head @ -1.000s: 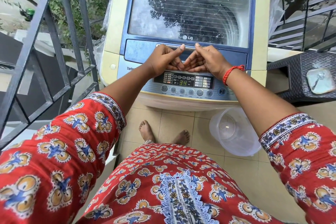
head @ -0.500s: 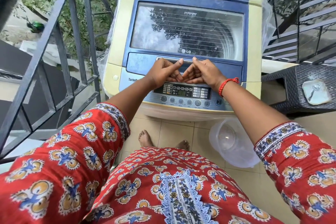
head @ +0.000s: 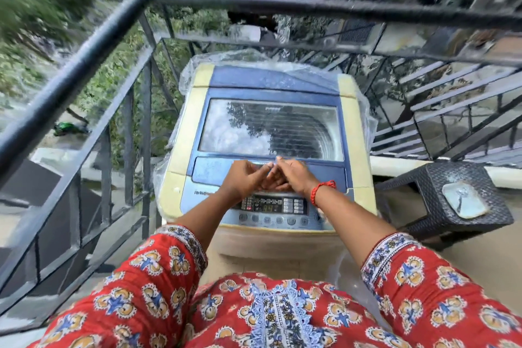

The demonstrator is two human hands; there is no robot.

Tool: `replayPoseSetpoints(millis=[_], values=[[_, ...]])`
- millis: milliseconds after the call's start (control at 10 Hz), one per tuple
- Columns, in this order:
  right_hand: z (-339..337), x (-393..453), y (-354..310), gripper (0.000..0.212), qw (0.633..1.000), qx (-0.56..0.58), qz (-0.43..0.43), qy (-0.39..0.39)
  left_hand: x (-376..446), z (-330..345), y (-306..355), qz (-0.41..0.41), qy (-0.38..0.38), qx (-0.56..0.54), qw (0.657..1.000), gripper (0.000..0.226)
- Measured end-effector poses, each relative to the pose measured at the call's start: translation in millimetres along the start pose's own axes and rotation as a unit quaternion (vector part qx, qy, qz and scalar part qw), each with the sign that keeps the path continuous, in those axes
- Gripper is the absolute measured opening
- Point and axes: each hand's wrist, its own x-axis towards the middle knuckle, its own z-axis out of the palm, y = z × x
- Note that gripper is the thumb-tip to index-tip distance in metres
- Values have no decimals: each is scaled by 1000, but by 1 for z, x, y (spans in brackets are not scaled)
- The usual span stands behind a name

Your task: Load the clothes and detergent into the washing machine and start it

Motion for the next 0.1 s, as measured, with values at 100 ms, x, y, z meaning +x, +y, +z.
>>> replayPoseSetpoints(millis=[100], values=[[-11,3,-29,55,971,-173,-80,141,15,-12,28,29,56,131,989,50]])
